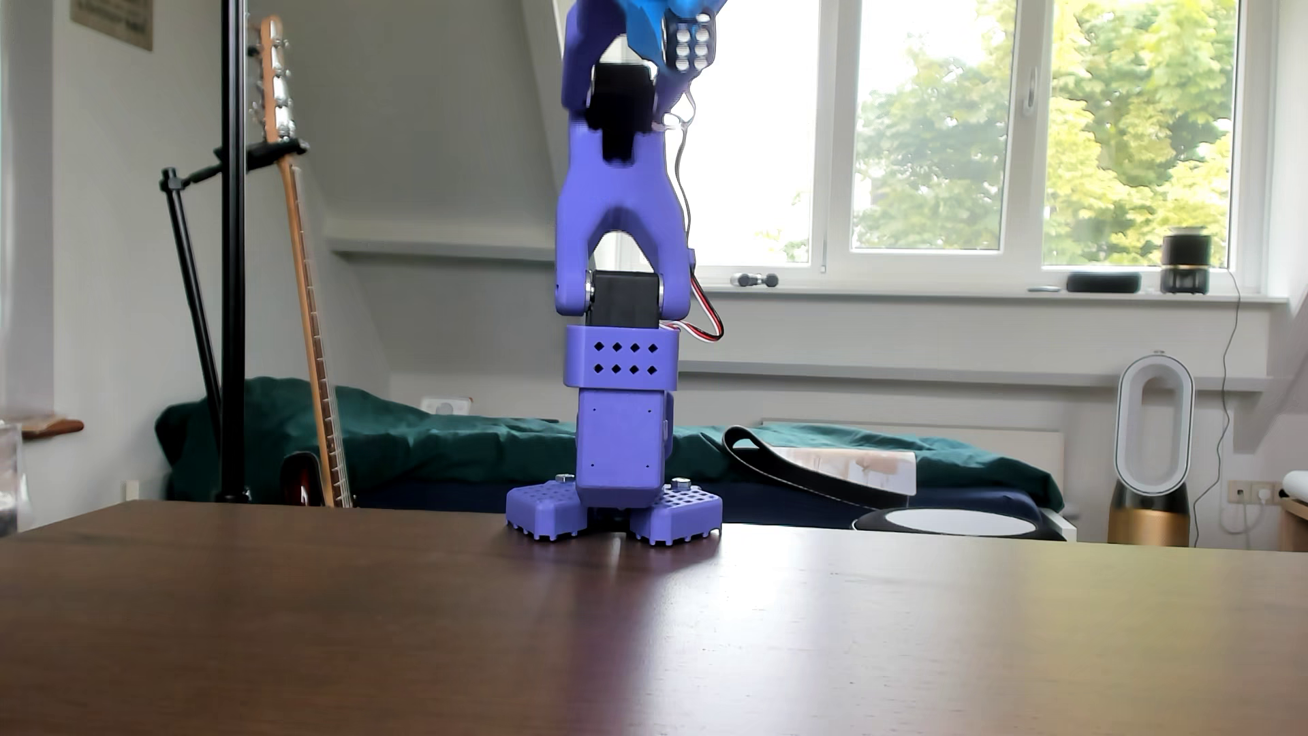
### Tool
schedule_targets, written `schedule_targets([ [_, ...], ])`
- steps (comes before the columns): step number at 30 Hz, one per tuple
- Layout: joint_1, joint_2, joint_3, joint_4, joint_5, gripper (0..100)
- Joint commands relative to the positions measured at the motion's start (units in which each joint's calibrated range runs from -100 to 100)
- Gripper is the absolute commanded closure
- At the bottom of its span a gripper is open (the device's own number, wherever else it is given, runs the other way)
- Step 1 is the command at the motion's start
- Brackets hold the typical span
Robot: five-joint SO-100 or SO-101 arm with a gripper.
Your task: Grab the blue dice
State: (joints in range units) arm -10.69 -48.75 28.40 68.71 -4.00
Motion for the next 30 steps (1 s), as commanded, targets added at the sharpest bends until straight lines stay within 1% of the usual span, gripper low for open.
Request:
schedule_targets([
  [1, 4.5, -8.1, 14.2, -6.2, 0.5, 98],
  [7, 14.9, -11.7, 31.6, -21.9, 0.5, 98],
  [11, 18.9, -11.7, 36.1, -28.1, 0.4, 98],
  [15, 21.9, -11.8, 35.9, -28.4, 0.4, 98],
  [19, 25.5, -11.8, 36.2, -28.4, -1.3, 98],
  [28, 25.7, -11.8, 36.2, -28.1, -0.9, 98],
  [30, 25.6, -11.8, 36.2, -28.1, -0.5, 95],
])
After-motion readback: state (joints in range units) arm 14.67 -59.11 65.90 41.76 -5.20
